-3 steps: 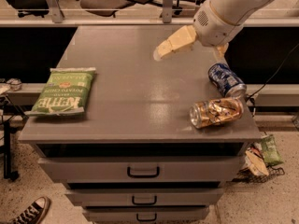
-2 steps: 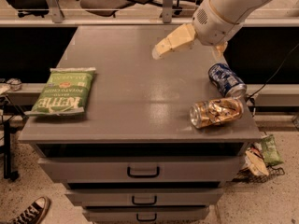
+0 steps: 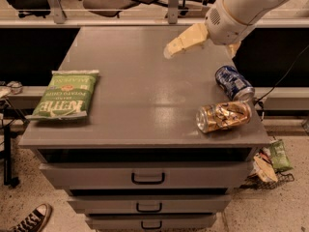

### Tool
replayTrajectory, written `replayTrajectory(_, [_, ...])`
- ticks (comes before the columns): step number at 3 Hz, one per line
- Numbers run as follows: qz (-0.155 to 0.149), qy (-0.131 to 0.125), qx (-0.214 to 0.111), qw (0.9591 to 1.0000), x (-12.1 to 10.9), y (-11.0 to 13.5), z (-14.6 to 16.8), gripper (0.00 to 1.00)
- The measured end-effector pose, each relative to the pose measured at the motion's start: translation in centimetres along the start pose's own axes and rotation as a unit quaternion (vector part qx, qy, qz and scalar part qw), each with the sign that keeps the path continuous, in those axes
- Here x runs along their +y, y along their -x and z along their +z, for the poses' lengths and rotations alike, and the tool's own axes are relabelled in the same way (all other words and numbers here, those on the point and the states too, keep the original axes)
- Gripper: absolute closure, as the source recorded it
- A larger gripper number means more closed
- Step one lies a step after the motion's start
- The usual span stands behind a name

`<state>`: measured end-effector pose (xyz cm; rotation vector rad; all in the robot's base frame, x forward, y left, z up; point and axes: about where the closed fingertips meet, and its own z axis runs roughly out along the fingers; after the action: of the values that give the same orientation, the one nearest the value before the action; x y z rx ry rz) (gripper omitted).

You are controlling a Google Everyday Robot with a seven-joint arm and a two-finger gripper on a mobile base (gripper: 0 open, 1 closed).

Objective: Move pepsi can near orange can

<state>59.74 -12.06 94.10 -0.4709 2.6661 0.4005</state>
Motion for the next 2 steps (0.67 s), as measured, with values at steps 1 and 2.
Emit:
replayTrajectory(1, [0.000, 0.019, -0.015, 0.9997, -0.3, 0.5, 0.0, 0.00])
replayTrajectory(2, [0.013, 0.040, -0.056, 0.9975, -4.4, 1.3, -1.5, 0.00])
